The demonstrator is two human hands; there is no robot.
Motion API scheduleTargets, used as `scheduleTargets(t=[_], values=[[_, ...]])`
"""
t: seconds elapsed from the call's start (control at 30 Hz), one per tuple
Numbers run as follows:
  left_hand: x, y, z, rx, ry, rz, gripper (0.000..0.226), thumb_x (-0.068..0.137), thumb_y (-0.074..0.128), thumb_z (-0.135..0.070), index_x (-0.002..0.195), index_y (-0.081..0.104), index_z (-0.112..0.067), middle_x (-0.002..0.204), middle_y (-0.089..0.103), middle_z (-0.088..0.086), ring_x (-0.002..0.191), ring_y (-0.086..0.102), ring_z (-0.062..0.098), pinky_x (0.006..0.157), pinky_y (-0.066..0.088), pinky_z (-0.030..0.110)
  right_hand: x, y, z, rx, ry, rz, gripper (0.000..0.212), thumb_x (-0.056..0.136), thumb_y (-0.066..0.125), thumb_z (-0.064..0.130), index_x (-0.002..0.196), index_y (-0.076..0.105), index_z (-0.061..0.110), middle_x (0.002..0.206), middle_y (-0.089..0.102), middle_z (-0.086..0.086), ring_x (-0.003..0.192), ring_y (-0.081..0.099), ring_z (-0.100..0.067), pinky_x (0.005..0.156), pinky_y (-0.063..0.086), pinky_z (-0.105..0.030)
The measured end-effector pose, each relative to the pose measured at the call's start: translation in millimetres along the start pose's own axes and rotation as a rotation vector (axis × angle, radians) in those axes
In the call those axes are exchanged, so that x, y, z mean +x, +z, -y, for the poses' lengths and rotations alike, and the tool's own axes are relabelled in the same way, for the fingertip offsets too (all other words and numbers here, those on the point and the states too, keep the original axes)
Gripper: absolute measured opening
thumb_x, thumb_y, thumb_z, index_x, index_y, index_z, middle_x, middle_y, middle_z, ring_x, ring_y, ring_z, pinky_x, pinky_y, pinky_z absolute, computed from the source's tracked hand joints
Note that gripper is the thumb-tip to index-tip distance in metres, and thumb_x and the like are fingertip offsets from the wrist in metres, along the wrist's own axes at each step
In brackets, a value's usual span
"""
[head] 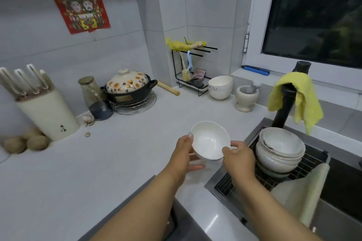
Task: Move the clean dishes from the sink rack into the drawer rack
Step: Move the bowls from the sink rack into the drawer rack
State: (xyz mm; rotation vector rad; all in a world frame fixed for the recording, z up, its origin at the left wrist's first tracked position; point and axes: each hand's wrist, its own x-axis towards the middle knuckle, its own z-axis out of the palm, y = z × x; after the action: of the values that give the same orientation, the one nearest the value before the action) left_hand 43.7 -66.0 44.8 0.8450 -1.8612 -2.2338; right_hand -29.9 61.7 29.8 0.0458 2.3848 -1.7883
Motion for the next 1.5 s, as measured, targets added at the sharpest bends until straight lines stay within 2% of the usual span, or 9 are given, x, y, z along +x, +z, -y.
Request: scheduleTargets(t=[0.13,0.27,0.5,0.6,0.73,1.03,1.27,1.37,1.5], values=[[-15.2,-24.5,-0.9,-0.077,-0.01,-0.121,0.034,0.099,0.043,-0.042,0.13,0.043,-0.026,0.125,0.055,0.009,0.104,0.062,0.03,0.071,0.061,0.042,-30.8,20.9,15.5,0.048,-0.029,0.143,0.019,0.085,0.057,0.011,0.103,0.056,0.016,0.074,0.065,-0.012,0.055,0.058,-0.018,0.041,0.044,-0.024],[-39.5,-57.5,4.6,-0.229,-0.018,-0.285,0.037,0.1,0.037,-0.041,0.129,0.047,-0.021,0.119,0.061,0.011,0.1,0.063,0.031,0.063,0.058,0.038,-59.1,43.1,25.8,0.022,-0.055,0.296,0.021,0.084,0.061,0.02,0.105,0.059,0.018,0.082,0.063,-0.008,0.061,0.057,-0.019,0.049,0.044,-0.027],[-104.4,-125.2,19.1,-0.335,-0.046,-0.457,0.043,0.099,0.034,-0.052,0.12,0.053,-0.019,0.107,0.068,0.015,0.095,0.067,0.034,0.086,0.056,0.053,-129.1,83.0,33.2,0.238,0.196,0.805,0.02,0.093,0.053,0.035,0.105,0.056,0.018,0.096,0.065,-0.012,0.086,0.065,-0.023,0.069,0.053,-0.033],[-139.8,-152.1,31.4,-0.284,-0.016,-0.521,0.05,0.1,0.028,-0.053,0.117,0.057,-0.016,0.091,0.07,0.015,0.067,0.064,0.027,0.056,0.055,0.035,-163.1,102.6,29.9,0.36,0.298,0.933,0.028,0.093,0.053,0.032,0.112,0.055,0.012,0.099,0.067,-0.02,0.095,0.066,-0.031,0.085,0.054,-0.043],[-192.7,-190.2,52.1,-0.23,-0.021,-0.591,0.056,0.101,0.024,-0.051,0.115,0.057,-0.008,0.068,0.063,0.016,0.046,0.053,0.021,0.043,0.041,0.025,-214.9,127.5,23.5,0.401,0.328,0.984,0.036,0.091,0.056,0.028,0.121,0.051,0.007,0.104,0.062,-0.023,0.096,0.064,-0.034,0.074,0.055,-0.039],[-333.3,-285.2,101.9,-0.168,-0.087,-0.805,0.05,0.102,0.034,-0.045,0.117,0.058,-0.004,0.077,0.071,0.019,0.052,0.066,0.023,0.044,0.049,0.025,-360.6,178.5,6.4,0.256,0.29,1.163,0.035,0.09,0.056,0.028,0.12,0.054,0.009,0.098,0.067,-0.019,0.094,0.066,-0.033,0.073,0.054,-0.038],[-446.8,-343.4,147.3,-0.148,-0.087,-1.043,0.046,0.101,0.038,-0.045,0.098,0.065,-0.009,0.076,0.069,0.018,0.059,0.065,0.027,0.054,0.054,0.029,-479.3,207.3,-8.3,0.125,0.28,1.268,0.033,0.091,0.054,0.027,0.116,0.055,0.006,0.079,0.06,-0.01,0.066,0.058,-0.021,0.054,0.046,-0.028],[-492.3,-367.6,166.3,-0.129,-0.079,-1.089,0.041,0.101,0.037,-0.045,0.097,0.066,-0.017,0.099,0.072,0.012,0.084,0.068,0.026,0.073,0.053,0.034,-525.1,213.8,-17.2,0.094,0.294,1.294,0.028,0.091,0.054,0.027,0.112,0.055,0.008,0.081,0.059,-0.012,0.065,0.057,-0.021,0.052,0.044,-0.027],[-554.7,-389.2,187.7,0.006,-0.108,-1.147,0.044,0.103,0.032,-0.041,0.134,0.051,-0.016,0.122,0.049,-0.007,0.114,0.045,0.013,0.098,0.032,0.028,-579.9,222.4,-30.4,0.051,0.313,1.327,0.023,0.091,0.055,0.027,0.107,0.055,0.01,0.085,0.06,-0.013,0.066,0.056,-0.022,0.054,0.043,-0.028]])
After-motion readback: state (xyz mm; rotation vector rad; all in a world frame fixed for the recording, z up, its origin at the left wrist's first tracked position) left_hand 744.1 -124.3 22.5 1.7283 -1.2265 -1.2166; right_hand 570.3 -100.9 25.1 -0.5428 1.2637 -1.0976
